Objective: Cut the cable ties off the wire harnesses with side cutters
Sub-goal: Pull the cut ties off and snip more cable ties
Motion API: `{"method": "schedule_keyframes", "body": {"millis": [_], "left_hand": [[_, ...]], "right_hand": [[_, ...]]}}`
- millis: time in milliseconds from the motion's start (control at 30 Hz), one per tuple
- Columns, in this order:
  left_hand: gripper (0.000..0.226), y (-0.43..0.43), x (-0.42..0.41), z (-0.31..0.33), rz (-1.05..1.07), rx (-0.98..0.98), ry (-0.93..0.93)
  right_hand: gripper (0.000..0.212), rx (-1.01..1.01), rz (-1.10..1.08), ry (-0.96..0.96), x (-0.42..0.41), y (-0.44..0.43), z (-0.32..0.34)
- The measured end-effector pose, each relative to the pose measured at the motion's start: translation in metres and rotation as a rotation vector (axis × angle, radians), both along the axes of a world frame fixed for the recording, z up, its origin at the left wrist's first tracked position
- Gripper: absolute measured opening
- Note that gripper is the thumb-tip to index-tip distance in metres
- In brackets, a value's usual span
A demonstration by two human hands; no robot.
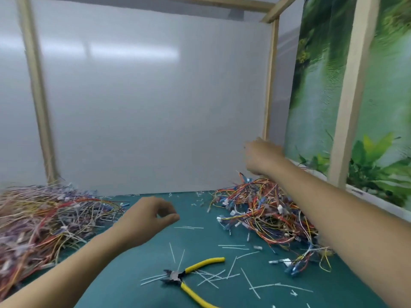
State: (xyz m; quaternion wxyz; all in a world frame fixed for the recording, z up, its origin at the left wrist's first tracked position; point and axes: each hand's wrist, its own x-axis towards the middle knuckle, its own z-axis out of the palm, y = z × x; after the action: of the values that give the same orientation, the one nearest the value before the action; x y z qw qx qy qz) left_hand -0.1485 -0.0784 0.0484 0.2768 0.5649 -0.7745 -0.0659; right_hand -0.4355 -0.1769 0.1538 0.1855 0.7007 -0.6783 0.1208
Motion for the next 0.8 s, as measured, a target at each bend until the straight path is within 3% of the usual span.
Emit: {"method": "schedule_keyframes", "body": {"millis": [167,367,500,633,733,800], "left_hand": [[0.021,0.029,0.071,-0.014,0.139,0.02,-0.032],[0.025,0.068,0.153,-0.019,0.287,0.018,-0.063],[0.019,0.09,0.208,-0.019,0.426,-0.03,-0.055],[0.021,0.098,0.268,-0.02,0.731,-0.274,-0.211],[0.038,0.096,0.305,-0.027,0.911,-0.109,-0.322],[0.028,0.094,0.319,-0.032,0.91,0.081,-0.326]], "right_hand": [[0.03,0.188,0.519,-0.124,0.119,0.026,-0.052],[0.022,0.2,0.879,-0.163,0.247,0.066,-0.091],[0.022,0.245,1.009,-0.18,0.312,0.083,-0.101],[0.021,0.263,1.088,-0.168,0.366,0.09,-0.109],[0.021,0.274,1.107,-0.17,0.399,0.089,-0.114],[0.022,0.289,1.09,-0.176,0.415,0.086,-0.118]]}}
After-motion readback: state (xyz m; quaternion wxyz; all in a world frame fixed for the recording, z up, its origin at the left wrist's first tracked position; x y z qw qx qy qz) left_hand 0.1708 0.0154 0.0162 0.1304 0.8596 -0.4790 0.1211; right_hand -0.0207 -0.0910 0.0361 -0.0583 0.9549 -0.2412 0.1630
